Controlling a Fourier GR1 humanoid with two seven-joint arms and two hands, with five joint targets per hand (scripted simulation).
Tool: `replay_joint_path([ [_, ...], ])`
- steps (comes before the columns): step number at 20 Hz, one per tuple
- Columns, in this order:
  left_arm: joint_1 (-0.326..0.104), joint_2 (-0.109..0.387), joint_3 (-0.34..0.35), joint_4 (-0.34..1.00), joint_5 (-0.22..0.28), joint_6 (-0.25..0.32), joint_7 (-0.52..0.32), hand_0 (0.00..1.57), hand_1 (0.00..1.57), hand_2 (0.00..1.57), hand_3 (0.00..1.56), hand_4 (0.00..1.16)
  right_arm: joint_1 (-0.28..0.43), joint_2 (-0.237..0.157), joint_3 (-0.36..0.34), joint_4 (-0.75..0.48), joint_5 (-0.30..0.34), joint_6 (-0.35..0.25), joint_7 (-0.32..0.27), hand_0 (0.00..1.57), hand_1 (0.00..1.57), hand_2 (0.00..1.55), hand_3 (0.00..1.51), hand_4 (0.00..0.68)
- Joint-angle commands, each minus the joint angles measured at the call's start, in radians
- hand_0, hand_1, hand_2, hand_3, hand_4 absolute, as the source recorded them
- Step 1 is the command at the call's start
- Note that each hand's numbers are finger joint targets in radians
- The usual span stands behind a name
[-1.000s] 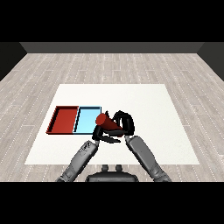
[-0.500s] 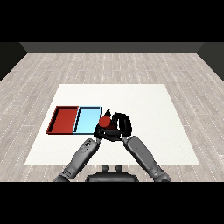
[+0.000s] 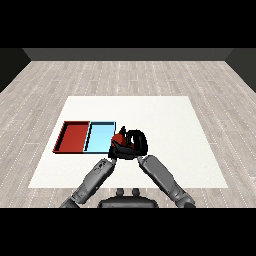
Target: Pick the red can and put it in the red box
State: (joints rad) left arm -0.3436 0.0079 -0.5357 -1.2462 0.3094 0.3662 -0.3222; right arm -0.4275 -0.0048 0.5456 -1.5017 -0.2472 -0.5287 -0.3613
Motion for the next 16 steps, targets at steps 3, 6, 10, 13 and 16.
replay_joint_path([
  [3, -0.070, -0.008, -0.006, 0.018, 0.083, 0.175, 0.003, 1.57, 1.57, 1.57, 1.52, 1.13, -0.013, 0.005, -0.033, 0.008, -0.001, 0.039, -0.002, 1.53, 1.53, 1.46, 1.39, 0.652],
  [6, -0.020, -0.008, -0.007, 0.082, 0.069, 0.127, -0.070, 1.57, 1.57, 1.56, 1.47, 1.12, -0.005, 0.005, -0.033, -0.007, 0.030, 0.055, 0.032, 1.49, 1.49, 1.45, 1.39, 0.654],
  [10, -0.092, -0.008, 0.012, 0.021, 0.061, 0.172, 0.046, 1.57, 1.57, 1.56, 1.48, 1.12, -0.009, 0.005, -0.020, 0.047, -0.019, 0.042, -0.031, 1.48, 1.48, 1.44, 1.39, 0.646],
  [13, -0.076, -0.008, -0.062, 0.063, 0.108, 0.261, -0.065, 1.57, 1.57, 1.55, 1.47, 1.14, -0.006, 0.005, 0.006, 0.032, -0.029, 0.027, -0.023, 1.48, 1.48, 1.44, 1.39, 0.642],
  [16, -0.080, -0.007, 0.019, 0.086, 0.085, 0.182, -0.137, 1.57, 1.57, 1.56, 1.48, 1.14, -0.020, 0.005, 0.055, 0.006, -0.043, -0.030, 0.012, 1.49, 1.49, 1.44, 1.39, 0.637],
])
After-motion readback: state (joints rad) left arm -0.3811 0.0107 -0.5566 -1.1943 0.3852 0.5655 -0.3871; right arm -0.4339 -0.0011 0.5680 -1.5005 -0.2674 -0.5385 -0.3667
